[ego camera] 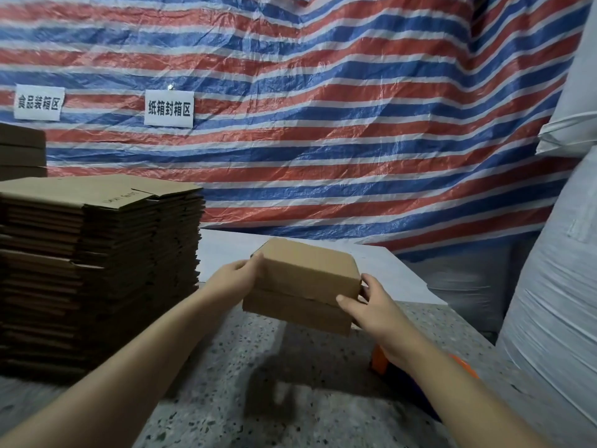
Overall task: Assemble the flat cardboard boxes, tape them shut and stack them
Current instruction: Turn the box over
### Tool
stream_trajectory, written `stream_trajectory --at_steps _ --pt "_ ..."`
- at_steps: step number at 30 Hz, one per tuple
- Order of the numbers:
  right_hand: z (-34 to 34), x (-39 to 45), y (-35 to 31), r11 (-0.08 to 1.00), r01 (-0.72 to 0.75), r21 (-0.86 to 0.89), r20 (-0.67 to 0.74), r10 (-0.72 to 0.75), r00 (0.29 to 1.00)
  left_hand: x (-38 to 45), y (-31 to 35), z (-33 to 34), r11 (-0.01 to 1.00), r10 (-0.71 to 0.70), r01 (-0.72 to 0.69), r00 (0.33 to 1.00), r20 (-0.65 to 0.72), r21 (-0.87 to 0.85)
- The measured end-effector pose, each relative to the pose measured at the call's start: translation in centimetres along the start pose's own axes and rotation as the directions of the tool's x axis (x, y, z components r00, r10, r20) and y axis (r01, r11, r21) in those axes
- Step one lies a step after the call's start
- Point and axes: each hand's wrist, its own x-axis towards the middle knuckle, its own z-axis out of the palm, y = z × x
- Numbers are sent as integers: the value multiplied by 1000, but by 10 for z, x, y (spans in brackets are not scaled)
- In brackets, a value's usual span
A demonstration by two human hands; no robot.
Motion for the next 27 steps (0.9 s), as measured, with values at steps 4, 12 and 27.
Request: stream_trajectory --at_steps 4,12,27 --pt "10 1 14 993 92 -75 -1 -93 996 -1 -20 6 991 -113 112 993 -11 -75" --pt "28 4 37 998 62 -14 -67 -63 996 -2 -54 22 992 -37 29 997 -62 -126" --pt "44 29 59 999 -47 -6 -85 46 995 30 -117 36 956 -60 85 994 95 -280"
